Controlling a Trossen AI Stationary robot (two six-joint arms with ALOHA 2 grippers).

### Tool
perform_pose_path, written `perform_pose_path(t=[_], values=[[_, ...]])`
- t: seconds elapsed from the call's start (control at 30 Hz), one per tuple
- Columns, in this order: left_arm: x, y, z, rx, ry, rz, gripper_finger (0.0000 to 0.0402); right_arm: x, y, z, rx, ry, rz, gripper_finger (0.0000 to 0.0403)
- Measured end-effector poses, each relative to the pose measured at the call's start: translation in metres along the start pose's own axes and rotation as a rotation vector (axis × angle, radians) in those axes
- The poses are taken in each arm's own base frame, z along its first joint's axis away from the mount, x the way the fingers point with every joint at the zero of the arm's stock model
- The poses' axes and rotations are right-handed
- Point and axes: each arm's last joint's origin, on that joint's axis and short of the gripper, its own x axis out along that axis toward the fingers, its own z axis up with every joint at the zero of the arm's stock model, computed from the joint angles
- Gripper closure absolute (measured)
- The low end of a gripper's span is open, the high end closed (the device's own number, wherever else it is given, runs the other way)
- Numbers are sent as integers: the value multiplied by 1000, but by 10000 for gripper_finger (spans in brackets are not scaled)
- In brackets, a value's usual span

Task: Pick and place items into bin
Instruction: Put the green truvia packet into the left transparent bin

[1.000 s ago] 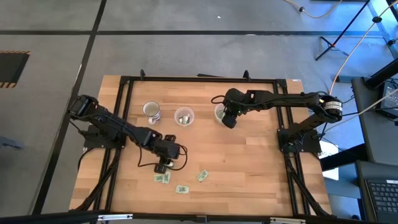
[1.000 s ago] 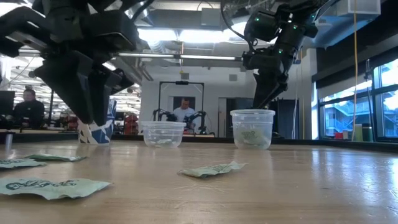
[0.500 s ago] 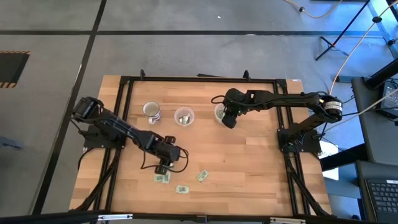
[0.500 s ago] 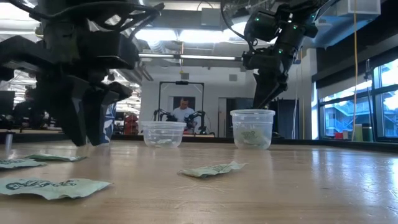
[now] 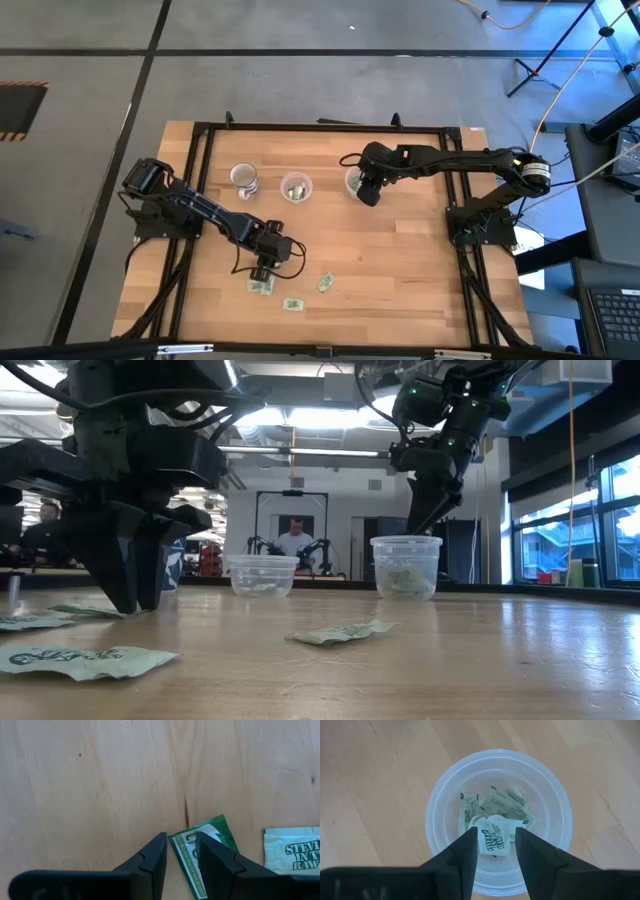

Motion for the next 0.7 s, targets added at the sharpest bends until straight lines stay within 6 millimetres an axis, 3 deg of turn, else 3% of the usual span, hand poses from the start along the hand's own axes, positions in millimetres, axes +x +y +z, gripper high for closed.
perform_pose_path(t=[0.47,0.6,0.7], values=[[0,-1,4,25,4,-56,395,0,0,0,-2,0,0,268],[-9,-1,14,52,3,-102,398,0,0,0,-2,1,0,268],[-28,4,23,39,-13,-108,399,0,0,0,-3,1,0,268]])
